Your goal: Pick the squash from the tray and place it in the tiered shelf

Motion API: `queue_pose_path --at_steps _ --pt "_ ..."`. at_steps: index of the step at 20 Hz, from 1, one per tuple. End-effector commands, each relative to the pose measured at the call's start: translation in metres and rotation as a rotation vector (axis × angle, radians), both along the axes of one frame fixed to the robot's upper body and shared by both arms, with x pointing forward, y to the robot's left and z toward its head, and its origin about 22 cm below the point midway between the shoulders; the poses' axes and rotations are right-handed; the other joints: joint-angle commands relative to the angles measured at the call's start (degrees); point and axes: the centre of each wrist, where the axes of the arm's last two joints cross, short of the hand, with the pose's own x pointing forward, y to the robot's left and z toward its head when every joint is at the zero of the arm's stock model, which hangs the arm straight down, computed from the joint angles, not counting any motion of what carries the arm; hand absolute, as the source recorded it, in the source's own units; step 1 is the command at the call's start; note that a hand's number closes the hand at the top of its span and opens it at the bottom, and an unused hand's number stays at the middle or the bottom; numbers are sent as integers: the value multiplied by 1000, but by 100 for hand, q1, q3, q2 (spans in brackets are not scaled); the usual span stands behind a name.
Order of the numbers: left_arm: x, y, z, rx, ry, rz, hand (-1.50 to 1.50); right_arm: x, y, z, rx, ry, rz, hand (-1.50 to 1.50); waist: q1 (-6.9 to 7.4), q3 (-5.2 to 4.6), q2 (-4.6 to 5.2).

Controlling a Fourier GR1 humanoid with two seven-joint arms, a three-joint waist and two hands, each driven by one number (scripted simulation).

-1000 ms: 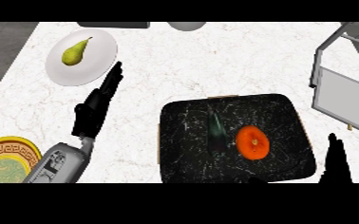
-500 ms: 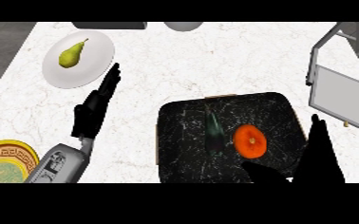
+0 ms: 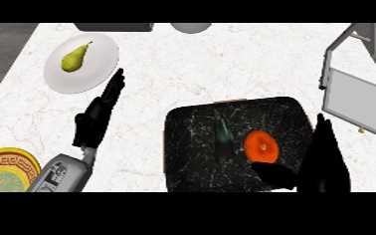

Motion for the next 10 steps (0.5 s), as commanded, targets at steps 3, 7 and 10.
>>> queue_pose_path --at_steps 3,7,10 --pt "0 -7 -12 6 -8 20 0 4 7 -2 51 149 -158 -150 -77 -6 3" --pt "-2 1 -13 1 3 18 0 14 6 -10 69 147 -182 -150 -45 0 1" --pt "6 3 3 -14 -12 10 0 19 9 -18 47 178 -177 -150 -33 3 -2"
